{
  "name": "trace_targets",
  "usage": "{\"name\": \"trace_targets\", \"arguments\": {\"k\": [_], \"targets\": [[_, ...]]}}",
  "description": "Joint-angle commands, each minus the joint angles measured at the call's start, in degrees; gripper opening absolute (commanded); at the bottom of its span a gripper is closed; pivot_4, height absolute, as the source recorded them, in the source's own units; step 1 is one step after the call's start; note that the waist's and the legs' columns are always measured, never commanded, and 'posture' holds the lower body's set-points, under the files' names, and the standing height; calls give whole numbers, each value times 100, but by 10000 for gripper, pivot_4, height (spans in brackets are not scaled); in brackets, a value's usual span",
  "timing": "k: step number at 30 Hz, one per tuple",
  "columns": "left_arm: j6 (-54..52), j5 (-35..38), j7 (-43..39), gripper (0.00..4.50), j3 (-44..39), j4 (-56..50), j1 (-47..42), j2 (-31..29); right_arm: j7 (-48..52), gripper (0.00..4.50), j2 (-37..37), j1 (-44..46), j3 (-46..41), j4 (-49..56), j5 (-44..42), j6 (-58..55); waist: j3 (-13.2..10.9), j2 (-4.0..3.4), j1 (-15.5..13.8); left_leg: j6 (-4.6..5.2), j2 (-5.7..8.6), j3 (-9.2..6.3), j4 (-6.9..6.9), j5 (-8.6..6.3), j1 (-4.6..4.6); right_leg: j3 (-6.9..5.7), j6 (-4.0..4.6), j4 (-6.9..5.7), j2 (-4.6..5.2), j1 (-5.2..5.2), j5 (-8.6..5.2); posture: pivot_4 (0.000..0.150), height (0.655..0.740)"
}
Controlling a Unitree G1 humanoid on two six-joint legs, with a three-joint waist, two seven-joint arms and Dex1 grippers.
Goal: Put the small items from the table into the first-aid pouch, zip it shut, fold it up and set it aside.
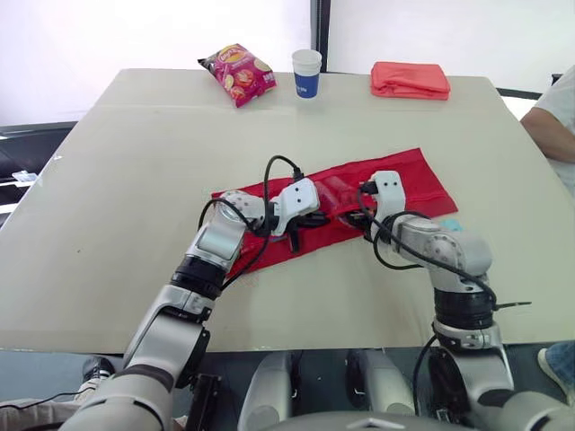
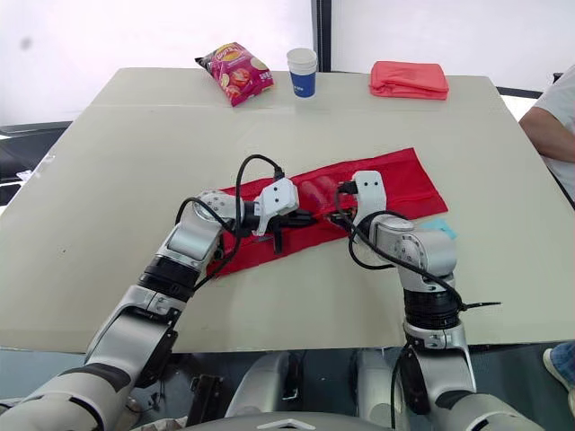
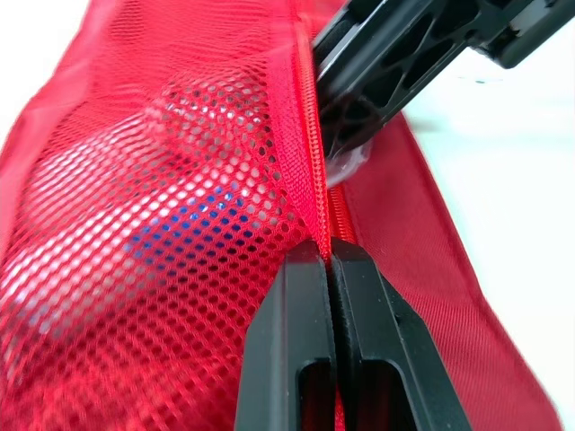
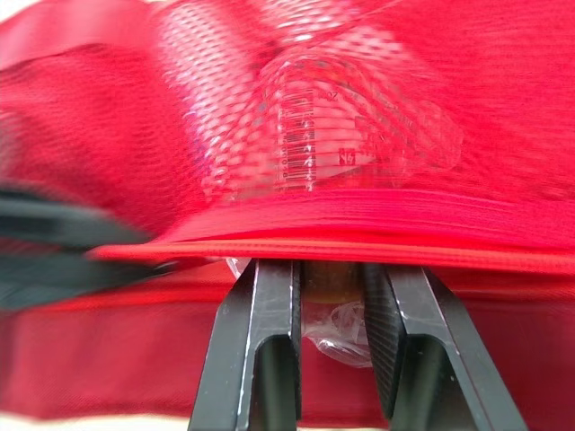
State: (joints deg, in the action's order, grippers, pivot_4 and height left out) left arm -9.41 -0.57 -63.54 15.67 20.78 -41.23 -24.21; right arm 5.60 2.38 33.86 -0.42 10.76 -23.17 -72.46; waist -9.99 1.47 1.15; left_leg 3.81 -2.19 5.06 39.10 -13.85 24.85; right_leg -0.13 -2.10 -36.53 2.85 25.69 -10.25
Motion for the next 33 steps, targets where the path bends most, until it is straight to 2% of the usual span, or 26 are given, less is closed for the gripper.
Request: {"name": "trace_targets", "arguments": {"k": [1,7,8,9,12,16,19,22,24,27,33], "targets": [[104,98,-95,0,30,-132,-54,42,-17,3812,-90,55,-82,332,-45,58,0,0,-3,0,0,0,0,0,1,0,0,0,-1,0,0,1500,7400],[121,127,-186,0,63,-207,71,-1,-278,3812,-177,-31,-324,156,241,532,0,0,-5,0,0,2,0,0,1,0,-1,0,1,0,0,1500,7400],[118,126,-193,0,70,-218,88,-4,-199,15206,-79,-41,-221,152,296,620,0,0,-4,0,0,2,0,0,1,0,-1,1,2,0,0,1500,7400],[109,130,-187,0,67,-208,93,2,-101,17137,18,-62,-126,167,320,672,0,0,-3,0,0,2,0,0,1,0,-1,1,2,0,0,1500,7400],[74,133,-126,0,2,114,-89,47,633,30225,714,-396,202,1224,-96,410,0,0,-29,0,1,-1,0,0,2,0,0,2,2,0,0,1500,7400],[205,92,-150,0,-4,408,-266,43,1328,30225,1540,-939,134,2430,-679,146,-1,-1,-35,1,2,-1,0,-1,7,0,-1,14,4,-2,-2,1500,7400],[265,99,-181,0,-15,519,-340,40,1503,30225,2029,-1309,145,2872,-715,255,0,-1,-31,1,0,-3,0,-1,0,-1,-2,11,1,-4,-13,1500,7400],[289,136,-242,0,-39,563,-376,29,1672,22107,2285,-1674,25,3165,-781,562,0,-1,-37,1,-2,-2,0,-1,1,-2,6,11,1,-3,-22,1500,7400],[278,183,-313,0,-65,573,-387,19,1725,11084,2511,-1832,175,3152,-554,928,0,-1,-34,1,-1,-3,0,-1,2,-2,7,11,2,-3,-22,1500,7400],[282,208,-413,0,-78,588,-395,-7,1825,755,2805,-1864,715,2832,-69,1581,0,0,-34,1,0,1,1,-1,1,-2,4,13,3,-3,-24,1500,7400],[240,218,-504,0,-70,540,-415,0,1963,755,2531,-1401,1464,1418,673,2802,0,1,-31,1,0,1,1,-1,1,-2,3,13,-2,-2,-24,1500,7400]]}}
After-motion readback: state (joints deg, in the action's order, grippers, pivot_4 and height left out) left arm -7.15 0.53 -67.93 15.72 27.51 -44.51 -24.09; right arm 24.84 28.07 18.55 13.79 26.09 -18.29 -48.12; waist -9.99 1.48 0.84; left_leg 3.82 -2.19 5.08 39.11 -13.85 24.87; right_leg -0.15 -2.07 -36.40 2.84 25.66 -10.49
